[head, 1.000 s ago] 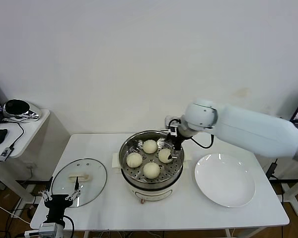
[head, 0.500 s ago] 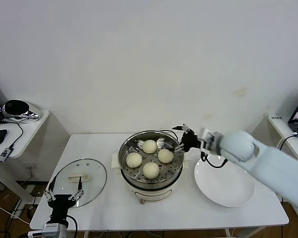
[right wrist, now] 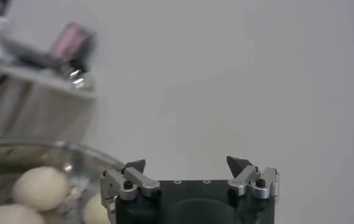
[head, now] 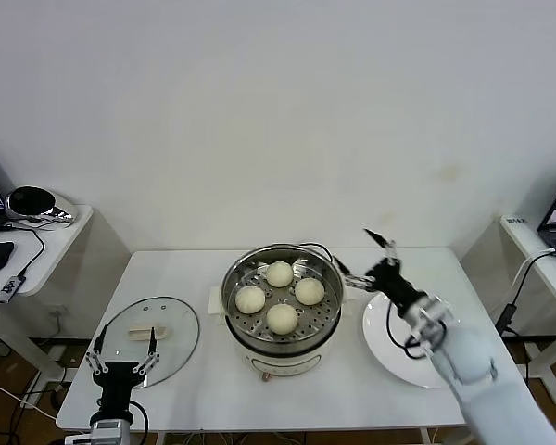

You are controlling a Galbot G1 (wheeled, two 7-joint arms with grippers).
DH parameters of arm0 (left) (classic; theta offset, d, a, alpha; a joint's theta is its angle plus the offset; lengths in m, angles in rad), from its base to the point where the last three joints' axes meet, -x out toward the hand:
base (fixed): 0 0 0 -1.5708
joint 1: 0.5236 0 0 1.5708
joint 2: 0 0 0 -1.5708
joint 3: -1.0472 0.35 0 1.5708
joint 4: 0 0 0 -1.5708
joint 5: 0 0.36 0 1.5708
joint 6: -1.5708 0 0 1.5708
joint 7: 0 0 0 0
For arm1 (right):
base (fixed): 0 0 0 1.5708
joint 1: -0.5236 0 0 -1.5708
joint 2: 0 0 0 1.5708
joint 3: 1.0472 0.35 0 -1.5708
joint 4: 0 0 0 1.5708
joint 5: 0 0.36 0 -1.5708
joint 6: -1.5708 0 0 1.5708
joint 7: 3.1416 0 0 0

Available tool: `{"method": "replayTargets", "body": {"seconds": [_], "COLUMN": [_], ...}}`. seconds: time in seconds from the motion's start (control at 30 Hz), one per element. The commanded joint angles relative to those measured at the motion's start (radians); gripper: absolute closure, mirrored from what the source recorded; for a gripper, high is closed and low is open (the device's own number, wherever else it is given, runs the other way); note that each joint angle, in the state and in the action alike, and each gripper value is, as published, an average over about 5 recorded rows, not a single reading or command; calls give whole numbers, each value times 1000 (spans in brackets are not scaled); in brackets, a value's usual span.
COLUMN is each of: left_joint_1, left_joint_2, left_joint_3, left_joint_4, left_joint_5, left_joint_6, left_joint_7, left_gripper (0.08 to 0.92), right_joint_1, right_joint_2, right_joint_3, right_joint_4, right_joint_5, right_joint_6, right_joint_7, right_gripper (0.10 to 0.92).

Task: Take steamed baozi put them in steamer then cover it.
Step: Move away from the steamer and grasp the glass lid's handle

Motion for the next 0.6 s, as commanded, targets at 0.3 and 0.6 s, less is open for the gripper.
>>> {"method": "replayTargets", "body": {"seconds": [0.3, 0.6], "left_joint_1": [-2, -121], "left_joint_2": [165, 213], "left_joint_3": [-105, -36], "left_joint_4": [282, 391], "left_joint_5": [945, 1081], "left_joint_6": [31, 47], "left_joint_7": [16, 44], "left_gripper": [177, 177], "right_joint_1": [-317, -335], "right_joint_2": [373, 410], "right_joint_3": [612, 639], "right_joint_4": [97, 85], "right_joint_5": [-125, -119], "right_joint_6": [-12, -10], "right_joint_7": [197, 231], "right_gripper": [203, 203]}}
